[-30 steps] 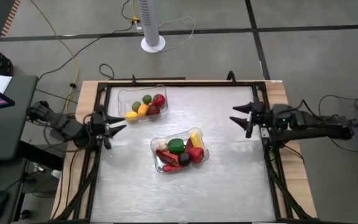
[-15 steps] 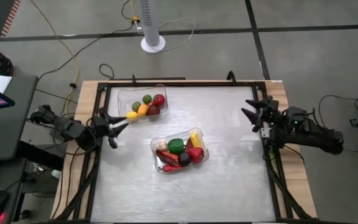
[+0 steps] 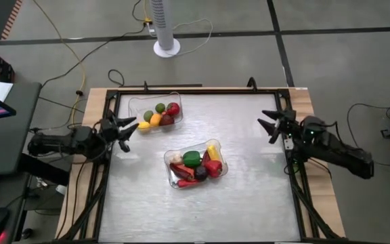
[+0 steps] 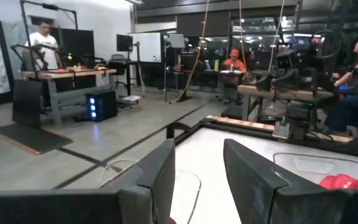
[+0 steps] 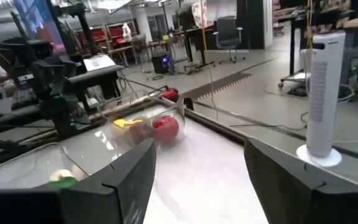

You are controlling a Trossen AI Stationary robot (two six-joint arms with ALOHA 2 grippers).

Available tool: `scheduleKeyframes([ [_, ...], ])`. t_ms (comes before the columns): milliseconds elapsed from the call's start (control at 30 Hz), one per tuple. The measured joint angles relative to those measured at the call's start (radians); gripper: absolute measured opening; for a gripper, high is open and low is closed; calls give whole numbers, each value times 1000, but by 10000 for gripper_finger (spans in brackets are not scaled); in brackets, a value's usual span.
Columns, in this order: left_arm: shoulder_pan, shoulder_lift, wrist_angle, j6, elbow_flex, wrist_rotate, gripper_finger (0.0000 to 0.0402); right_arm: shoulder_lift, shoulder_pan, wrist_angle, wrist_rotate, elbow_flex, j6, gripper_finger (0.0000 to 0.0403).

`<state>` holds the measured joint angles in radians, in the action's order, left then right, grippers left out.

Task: Sort produce into baskets
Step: Return to Home Position

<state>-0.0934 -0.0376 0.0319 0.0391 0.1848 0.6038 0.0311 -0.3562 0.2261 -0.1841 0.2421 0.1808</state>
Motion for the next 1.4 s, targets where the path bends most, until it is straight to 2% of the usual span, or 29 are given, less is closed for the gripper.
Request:
scheduleKeyframes([
  [300, 141, 0, 23, -33, 0, -126, 123, -1, -121, -13, 104, -55, 14, 256],
  [467, 144, 0, 105, -76, -11, -125, 123, -22, -131, -3, 104, -89, 14, 246],
  [800, 143, 6, 22, -100, -116, -129, 123, -29, -101, -238, 113, -224, 48, 224],
  [1000, 143, 6, 29, -104, -120, -140, 123, -28, -85, -267, 110, -232, 31, 218],
  [1133, 143, 5, 43, -85, -120, -83, 123, -28, -84, -267, 99, -232, 31, 216],
  [1267, 143, 5, 78, -147, -119, -11, 123, -29, -84, -268, 76, -232, 78, 217],
  [1400, 143, 5, 79, -181, -119, 6, 123, -29, -84, -268, 78, -232, 81, 216],
])
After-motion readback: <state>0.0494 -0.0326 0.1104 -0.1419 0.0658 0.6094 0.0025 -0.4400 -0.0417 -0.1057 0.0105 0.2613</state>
